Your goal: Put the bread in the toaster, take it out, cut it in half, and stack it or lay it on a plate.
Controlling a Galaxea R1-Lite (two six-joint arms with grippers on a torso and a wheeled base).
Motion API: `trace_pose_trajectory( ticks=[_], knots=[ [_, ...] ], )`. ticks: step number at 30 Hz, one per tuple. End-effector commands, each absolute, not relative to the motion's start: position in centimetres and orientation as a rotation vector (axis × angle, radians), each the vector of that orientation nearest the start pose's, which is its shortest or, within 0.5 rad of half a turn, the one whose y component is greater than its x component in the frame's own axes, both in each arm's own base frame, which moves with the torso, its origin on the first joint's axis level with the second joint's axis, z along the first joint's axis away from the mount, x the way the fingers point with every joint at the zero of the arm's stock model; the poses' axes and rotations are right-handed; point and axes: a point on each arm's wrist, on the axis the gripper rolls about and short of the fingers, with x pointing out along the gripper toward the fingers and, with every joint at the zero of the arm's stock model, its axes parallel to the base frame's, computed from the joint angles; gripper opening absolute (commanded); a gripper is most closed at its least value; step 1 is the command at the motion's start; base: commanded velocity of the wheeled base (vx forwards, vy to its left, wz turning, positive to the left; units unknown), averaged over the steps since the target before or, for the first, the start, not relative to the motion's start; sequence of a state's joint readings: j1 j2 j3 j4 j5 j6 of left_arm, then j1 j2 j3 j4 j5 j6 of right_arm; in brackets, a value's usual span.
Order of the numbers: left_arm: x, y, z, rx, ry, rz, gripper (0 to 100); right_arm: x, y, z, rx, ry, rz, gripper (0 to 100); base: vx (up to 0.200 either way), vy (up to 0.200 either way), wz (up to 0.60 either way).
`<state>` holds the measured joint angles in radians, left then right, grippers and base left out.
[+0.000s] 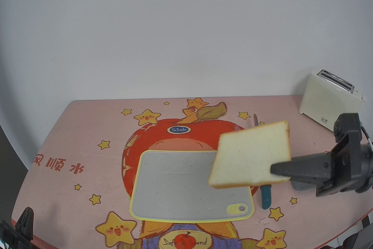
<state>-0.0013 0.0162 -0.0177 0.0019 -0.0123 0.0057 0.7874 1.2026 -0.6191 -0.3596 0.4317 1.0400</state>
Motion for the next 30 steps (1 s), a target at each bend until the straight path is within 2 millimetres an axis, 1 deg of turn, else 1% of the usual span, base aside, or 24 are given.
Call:
trace_pose_trajectory(
  ticks=[1,3,9,10,14,18,21,25,30],
  knots=[
    [-2.3,0.0,7.5,0.006,0.001,-0.014,0,11.9,13.2,22.3,0.848,0.871,0.974,0,0.0,0.0,0.0],
    [-2.3,0.0,7.5,0.006,0.001,-0.014,0,11.9,13.2,22.2,0.844,0.882,0.965,0,0.0,0.0,0.0],
    [-2.3,0.0,7.5,0.006,0.001,-0.014,0,12.5,13.7,20.7,0.786,0.945,0.923,0,0.0,0.0,0.0],
    [-2.3,0.0,7.5,0.006,0.001,-0.014,0,12.8,13.9,20.2,0.773,0.969,0.903,0,0.0,0.0,0.0],
    [-2.3,0.0,7.5,0.008,0.001,-0.014,0,13.4,13.9,19.7,0.77,0.979,0.87,0,0.0,0.0,0.0],
    [-2.3,0.0,7.5,0.008,0.001,-0.015,0,14.8,14.4,18.4,0.762,1.023,0.811,0,0.0,0.0,0.0],
    [-2.3,0.0,7.5,0.008,0.001,-0.015,0,15.1,14.5,18.0,0.742,1.034,0.815,0,0.0,0.0,0.0],
    [-2.3,0.0,7.5,0.008,0.001,-0.015,0,15.9,15.1,16.8,0.699,1.088,0.841,0,0.0,0.0,0.0],
    [-2.3,0.0,7.5,0.008,0.001,-0.015,0,17.3,15.5,16.3,0.697,1.125,0.88,0,0.0,0.0,0.0]
  ],
)
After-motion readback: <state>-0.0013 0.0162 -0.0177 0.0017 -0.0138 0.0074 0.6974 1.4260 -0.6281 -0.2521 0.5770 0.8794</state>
